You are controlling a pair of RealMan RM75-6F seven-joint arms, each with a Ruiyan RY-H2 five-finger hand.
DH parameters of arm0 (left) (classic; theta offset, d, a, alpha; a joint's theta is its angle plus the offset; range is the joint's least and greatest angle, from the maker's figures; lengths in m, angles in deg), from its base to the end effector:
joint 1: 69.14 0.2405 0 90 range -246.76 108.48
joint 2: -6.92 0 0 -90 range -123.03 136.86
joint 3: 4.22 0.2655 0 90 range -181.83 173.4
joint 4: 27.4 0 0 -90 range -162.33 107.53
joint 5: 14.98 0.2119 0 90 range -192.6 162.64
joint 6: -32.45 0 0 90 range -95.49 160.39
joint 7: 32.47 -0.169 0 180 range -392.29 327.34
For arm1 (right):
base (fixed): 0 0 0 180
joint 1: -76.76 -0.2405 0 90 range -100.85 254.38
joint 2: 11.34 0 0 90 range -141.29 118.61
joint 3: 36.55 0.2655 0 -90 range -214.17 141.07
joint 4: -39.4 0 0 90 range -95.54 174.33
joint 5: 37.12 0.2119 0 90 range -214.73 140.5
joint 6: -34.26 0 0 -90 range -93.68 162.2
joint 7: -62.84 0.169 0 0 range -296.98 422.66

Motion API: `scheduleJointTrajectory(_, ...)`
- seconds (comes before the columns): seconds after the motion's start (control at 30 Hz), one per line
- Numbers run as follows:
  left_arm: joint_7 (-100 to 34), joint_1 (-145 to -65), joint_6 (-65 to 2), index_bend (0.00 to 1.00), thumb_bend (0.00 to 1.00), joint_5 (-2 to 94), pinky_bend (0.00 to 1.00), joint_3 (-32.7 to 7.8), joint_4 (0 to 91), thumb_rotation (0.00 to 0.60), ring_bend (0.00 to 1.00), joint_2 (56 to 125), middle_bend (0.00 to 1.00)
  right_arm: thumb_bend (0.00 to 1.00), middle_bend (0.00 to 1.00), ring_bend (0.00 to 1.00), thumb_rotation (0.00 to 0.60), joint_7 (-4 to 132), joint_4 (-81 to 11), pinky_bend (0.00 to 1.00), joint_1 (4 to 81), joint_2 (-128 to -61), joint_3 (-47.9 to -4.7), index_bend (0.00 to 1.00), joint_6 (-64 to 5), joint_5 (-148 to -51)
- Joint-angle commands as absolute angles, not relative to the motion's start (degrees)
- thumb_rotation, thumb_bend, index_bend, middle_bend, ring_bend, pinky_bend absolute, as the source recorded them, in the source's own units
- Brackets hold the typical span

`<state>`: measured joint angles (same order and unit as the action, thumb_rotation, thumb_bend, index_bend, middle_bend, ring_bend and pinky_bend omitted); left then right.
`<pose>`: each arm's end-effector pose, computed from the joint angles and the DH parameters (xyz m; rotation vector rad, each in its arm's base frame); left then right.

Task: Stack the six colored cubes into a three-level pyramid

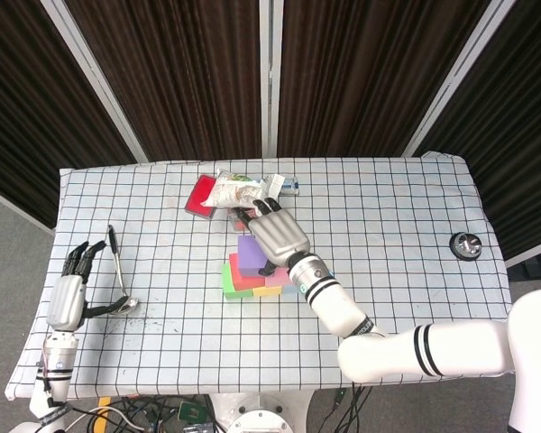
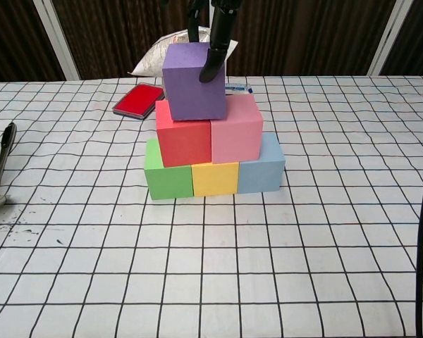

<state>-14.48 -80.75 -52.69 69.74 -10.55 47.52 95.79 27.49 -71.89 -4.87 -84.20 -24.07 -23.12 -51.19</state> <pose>-0.2978 0.2554 0.0526 -1.2166 -1.1588 -1.3368 0.0514 -0.3765 0.0212 2.0453 -0.9897 0.8615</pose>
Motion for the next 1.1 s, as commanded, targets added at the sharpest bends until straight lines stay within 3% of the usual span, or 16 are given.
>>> scheduleJointTrajectory(0.03, -14.5, -80.8, -52.7, 0.09, 0.0, 69.8, 0.01, -10.6, 47.6, 0.6, 0.0, 95.8, 0.12, 0.09, 0.47, 0.02, 0.6, 27.4, -72.2, 0.0, -4.7, -84.1, -24.1, 0.0, -23.0, -51.3)
scheduleJointTrajectory(1.1, -13.8, -81.1, -52.2, 0.09, 0.0, 70.3, 0.01, -10.2, 47.3, 0.6, 0.0, 95.6, 0.12, 0.09, 0.46, 0.02, 0.6, 28.6, -71.6, 0.0, -2.3, -83.7, -24.1, 0.0, -21.0, -55.1)
